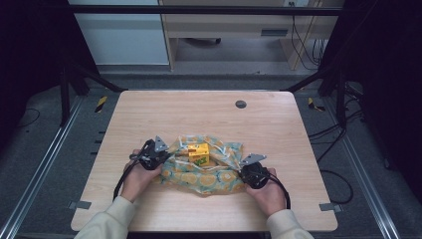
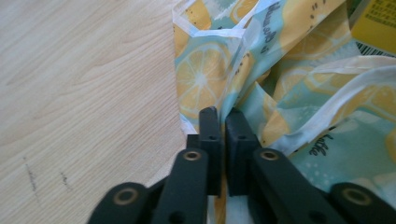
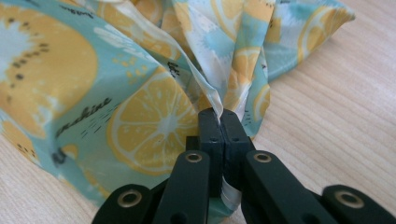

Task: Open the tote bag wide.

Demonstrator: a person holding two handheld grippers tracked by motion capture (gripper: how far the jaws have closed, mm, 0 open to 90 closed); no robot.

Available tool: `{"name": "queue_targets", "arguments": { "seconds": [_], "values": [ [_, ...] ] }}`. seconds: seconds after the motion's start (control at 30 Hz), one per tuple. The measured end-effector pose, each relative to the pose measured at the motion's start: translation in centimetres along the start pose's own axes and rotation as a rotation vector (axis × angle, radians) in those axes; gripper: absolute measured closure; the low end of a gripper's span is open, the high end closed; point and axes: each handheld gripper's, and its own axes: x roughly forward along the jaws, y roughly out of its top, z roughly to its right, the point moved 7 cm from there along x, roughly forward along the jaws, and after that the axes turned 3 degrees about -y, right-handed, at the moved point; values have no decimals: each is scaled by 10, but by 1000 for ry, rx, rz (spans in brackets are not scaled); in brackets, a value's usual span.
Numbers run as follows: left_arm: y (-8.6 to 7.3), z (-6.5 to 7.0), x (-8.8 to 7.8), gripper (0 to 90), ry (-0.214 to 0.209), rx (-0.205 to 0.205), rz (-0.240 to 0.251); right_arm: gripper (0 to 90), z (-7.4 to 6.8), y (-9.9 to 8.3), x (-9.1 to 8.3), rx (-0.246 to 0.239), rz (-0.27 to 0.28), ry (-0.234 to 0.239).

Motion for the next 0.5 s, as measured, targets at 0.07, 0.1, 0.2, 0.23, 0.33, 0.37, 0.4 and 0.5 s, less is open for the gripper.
{"name": "queue_targets", "arguments": {
  "seconds": [0.07,0.1,0.2,0.23,0.33,0.37,0.4,0.5],
  "values": [
    [1,-1,-5,757,12,-2,20,803,2,1,-3,9,35,5],
    [4,-2,-9,706,24,-10,39,757,3,2,-5,20,52,4],
    [10,-1,-20,583,21,-16,97,548,6,11,-18,66,138,-14],
    [14,0,-25,549,20,-17,114,475,8,15,-23,77,175,-21],
    [25,1,-39,430,27,-22,160,343,4,29,-41,92,275,-18],
    [28,1,-44,411,27,-31,182,325,4,31,-44,87,292,-25],
    [32,0,-49,387,26,-42,202,303,3,35,-49,78,317,-36],
    [35,-4,-65,314,22,-64,231,224,7,40,-58,81,357,-79]
  ]
}}
